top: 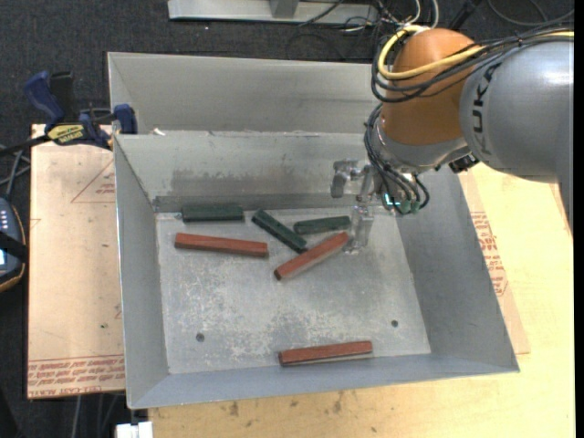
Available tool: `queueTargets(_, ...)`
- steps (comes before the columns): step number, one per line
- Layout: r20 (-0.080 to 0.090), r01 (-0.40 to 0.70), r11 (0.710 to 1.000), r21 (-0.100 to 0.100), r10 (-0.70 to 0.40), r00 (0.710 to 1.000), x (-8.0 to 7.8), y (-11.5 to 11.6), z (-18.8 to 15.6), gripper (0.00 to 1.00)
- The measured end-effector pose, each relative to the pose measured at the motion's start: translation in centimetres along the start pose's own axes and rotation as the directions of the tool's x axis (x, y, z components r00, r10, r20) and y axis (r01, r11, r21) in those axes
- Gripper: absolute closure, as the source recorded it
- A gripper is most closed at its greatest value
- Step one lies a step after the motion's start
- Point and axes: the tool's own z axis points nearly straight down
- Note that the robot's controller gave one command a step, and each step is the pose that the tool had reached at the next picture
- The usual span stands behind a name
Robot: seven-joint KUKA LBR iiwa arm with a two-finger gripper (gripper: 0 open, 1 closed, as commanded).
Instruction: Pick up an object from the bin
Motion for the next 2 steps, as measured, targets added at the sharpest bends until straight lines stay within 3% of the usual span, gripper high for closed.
queueTargets(1, 0.008, 0.000, 1.000, 0.000, 0.000, 1.000, -0.2, 0.0, -0.5, 0.00)
queueTargets(2, 0.010, 0.137, 0.991, 0.002, -0.137, 0.991, 1.9, 2.8, 9.5, 1.00)
